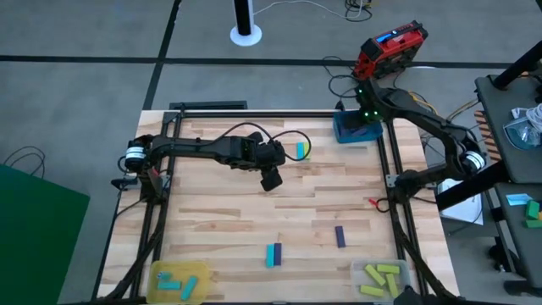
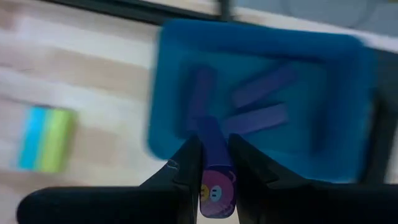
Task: Sort blocks
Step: Put the violet block into the blue bin
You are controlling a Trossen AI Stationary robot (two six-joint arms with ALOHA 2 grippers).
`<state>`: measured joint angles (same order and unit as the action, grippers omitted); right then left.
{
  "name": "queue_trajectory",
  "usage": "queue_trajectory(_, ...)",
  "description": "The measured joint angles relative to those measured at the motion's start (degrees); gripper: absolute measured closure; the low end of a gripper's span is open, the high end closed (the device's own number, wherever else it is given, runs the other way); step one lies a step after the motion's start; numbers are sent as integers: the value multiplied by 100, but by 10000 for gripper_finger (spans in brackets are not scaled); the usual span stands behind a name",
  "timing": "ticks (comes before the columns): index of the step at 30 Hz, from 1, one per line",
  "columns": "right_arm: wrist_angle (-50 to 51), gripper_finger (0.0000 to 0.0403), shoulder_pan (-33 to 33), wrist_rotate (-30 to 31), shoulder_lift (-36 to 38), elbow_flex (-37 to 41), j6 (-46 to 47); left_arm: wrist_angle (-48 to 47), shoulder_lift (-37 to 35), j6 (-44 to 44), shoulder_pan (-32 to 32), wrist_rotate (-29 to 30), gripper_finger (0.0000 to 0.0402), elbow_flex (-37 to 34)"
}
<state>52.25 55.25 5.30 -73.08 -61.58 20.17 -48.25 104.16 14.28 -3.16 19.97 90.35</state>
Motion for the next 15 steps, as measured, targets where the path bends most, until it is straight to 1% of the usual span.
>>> queue_trajectory(2,110,348,65,262,-61,0,-109,0,0,0,-2,0,210,0)
queue_trajectory(5,81,348,69,375,-196,-2,-129,2,0,0,-4,0,210,0)
queue_trajectory(8,81,347,64,427,-404,-2,-134,2,0,0,-4,0,210,0)
queue_trajectory(12,85,335,67,534,-626,-2,-139,0,0,40,-4,0,210,0)
queue_trajectory(15,85,339,67,538,-746,-2,-199,0,0,137,-4,0,210,0)
